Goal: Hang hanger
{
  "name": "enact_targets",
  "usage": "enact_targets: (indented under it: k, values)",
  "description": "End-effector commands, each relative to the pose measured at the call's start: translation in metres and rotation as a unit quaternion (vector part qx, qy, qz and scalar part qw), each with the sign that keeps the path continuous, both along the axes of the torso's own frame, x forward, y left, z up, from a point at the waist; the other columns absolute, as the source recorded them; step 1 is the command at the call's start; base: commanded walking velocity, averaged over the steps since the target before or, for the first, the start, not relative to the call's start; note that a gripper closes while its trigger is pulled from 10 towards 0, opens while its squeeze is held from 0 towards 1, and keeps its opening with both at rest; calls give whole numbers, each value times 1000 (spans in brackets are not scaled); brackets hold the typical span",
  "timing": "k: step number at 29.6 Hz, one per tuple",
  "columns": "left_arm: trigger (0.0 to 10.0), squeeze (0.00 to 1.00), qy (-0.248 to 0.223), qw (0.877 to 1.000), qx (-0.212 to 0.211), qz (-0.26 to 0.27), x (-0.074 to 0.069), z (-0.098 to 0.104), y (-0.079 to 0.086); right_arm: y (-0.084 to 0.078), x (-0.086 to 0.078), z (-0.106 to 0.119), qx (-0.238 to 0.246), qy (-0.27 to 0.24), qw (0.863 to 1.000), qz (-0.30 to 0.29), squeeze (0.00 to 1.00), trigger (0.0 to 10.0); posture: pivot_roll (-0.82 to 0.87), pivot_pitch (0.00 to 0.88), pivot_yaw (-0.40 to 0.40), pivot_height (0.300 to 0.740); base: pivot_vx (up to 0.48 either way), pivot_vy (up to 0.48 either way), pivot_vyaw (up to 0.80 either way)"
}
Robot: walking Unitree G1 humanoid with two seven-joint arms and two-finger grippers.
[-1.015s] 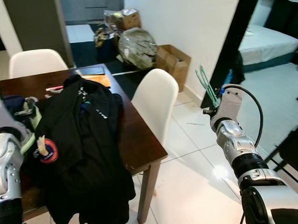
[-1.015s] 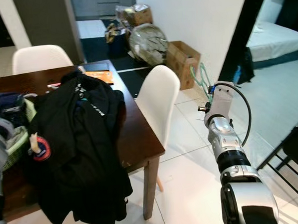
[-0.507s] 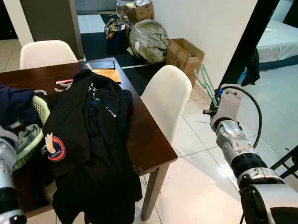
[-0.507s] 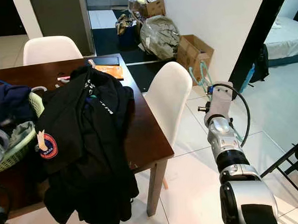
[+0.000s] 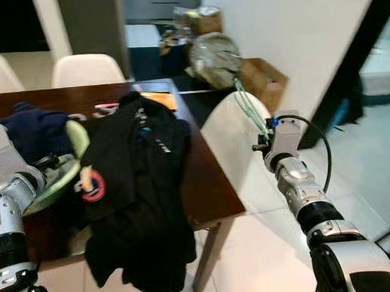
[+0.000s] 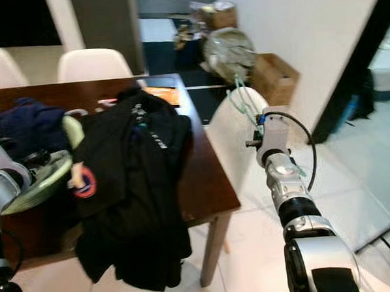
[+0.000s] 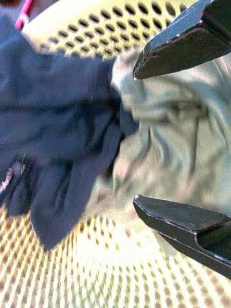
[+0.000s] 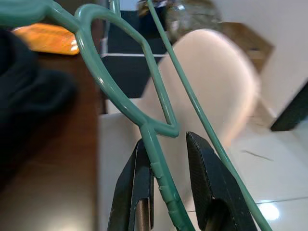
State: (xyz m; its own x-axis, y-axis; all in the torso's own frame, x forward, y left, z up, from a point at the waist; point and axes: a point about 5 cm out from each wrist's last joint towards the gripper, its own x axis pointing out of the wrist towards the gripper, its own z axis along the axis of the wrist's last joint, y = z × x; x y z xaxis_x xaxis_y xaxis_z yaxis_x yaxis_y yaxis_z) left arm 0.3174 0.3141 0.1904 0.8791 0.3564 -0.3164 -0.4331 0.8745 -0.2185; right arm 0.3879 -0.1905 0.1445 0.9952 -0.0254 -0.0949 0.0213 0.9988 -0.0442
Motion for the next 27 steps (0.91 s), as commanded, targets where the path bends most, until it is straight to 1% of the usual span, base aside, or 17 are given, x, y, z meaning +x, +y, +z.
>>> enact_targets:
  k: [1,4,5,9,11,14,16,18,19,20,22,23,27]
  values:
    - [10000,0,10,999,5,-38,2,3,-11,-6,0,0,1,2,1000,-7,0,10000,96,68,-91,740,0,0,0]
    - [10000,0,12,999,8,-46,2,4,-13,-6,0,0,2,2,1000,-6,0,10000,96,68,-91,740,0,0,0]
    - [10000,0,14,998,12,-57,2,7,-16,-5,0,0,1,1,1000,-2,0,10000,97,70,-91,740,0,0,0]
    - [10000,0,13,998,11,-67,2,7,-17,-4,0,0,1,0,1000,3,0,10000,94,71,-88,740,0,0,0]
    - [10000,0,-4,996,7,-94,5,9,-20,-4,0,0,-1,0,1000,6,0,10000,90,72,-89,740,0,0,0]
    - [10000,0,-3,994,2,-109,8,7,-21,-3,0,0,-2,-1,1000,7,0,10000,86,74,-90,740,0,0,0]
    - [10000,0,15,993,-7,-119,9,2,-20,-3,0,0,-3,-1,1000,8,0,10000,83,77,-91,740,0,0,0]
    - [10000,0,22,992,-10,-122,9,-1,-20,-4,0,0,-4,-1,1000,8,0,10000,83,77,-91,740,0,0,0]
    - [10000,0,38,992,-16,-123,9,-7,-18,-4,0,1,-4,-1,1000,7,0,10000,78,80,-92,740,0,0,0]
    - [10000,0,38,992,-16,-123,9,-7,-18,-4,0,1,-4,-1,1000,7,0,10000,78,80,-92,740,0,0,0]
    - [10000,0,57,991,-23,-122,7,-16,-16,-5,0,1,-5,-1,1000,7,0,10000,73,82,-93,740,0,0,0]
    - [9020,0,63,990,-28,-122,7,-19,-16,-6,0,1,-6,-1,1000,7,0,10000,72,81,-95,740,0,0,0]
    - [9020,0,66,990,-31,-122,6,-20,-16,-6,0,1,-7,-1,1000,7,0,10000,72,81,-95,740,0,0,0]
